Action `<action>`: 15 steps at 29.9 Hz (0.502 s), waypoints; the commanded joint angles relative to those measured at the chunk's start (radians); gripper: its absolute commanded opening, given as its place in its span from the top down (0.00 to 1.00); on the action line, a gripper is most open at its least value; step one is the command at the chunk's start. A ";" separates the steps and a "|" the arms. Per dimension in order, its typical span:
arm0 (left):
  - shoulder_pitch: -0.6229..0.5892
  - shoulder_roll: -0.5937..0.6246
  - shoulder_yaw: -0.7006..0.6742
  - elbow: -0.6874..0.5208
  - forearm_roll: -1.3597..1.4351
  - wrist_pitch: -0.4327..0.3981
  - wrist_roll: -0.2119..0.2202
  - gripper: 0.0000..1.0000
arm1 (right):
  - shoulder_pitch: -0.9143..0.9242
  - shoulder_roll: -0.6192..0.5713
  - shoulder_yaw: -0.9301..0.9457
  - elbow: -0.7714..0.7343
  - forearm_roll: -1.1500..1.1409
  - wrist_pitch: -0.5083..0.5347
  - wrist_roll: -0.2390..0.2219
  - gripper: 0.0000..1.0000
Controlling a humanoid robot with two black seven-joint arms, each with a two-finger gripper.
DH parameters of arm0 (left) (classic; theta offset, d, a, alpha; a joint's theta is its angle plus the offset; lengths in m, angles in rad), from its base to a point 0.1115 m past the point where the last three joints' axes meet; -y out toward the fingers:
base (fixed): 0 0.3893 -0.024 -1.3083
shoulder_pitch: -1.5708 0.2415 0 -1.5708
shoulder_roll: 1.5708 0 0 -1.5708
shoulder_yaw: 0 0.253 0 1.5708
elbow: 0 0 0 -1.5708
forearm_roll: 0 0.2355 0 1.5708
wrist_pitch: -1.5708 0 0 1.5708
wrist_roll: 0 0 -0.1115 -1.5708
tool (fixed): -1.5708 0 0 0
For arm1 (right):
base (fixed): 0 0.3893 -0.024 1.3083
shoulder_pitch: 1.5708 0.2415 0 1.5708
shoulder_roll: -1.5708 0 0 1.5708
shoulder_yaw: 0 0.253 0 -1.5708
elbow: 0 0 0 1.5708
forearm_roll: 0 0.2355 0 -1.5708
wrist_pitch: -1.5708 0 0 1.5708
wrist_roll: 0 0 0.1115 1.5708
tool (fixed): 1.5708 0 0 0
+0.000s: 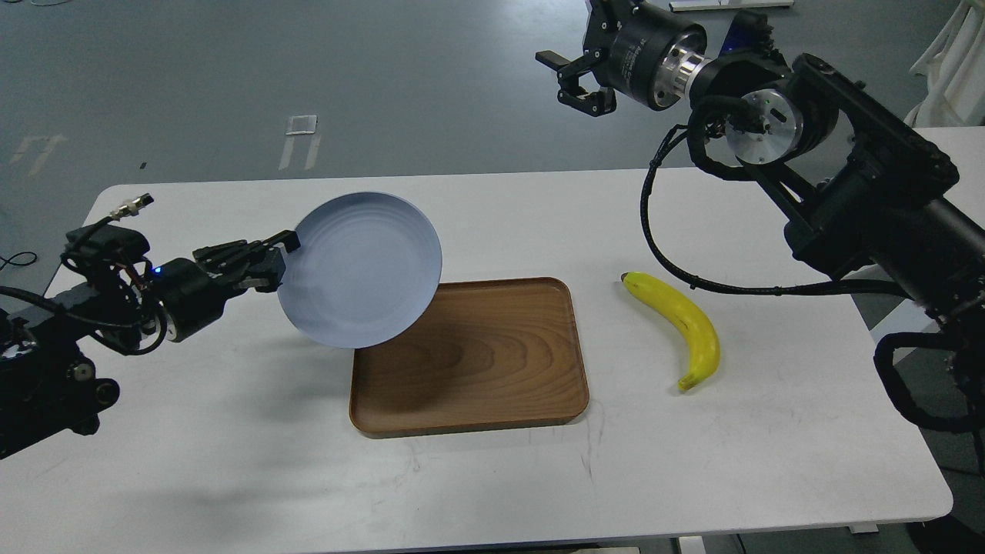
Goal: Place banana on plate with both arms
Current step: 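Carry the plate with the left gripper onto the wooden tray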
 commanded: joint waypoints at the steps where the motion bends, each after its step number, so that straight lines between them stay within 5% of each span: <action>1: -0.017 -0.081 0.021 0.047 0.002 -0.032 0.010 1.00 | 0.002 0.000 0.000 0.000 0.000 0.000 0.000 0.00; 15: -0.143 -0.308 0.222 0.139 0.004 -0.042 0.013 1.00 | -0.006 -0.009 0.002 -0.001 0.000 0.002 0.000 0.00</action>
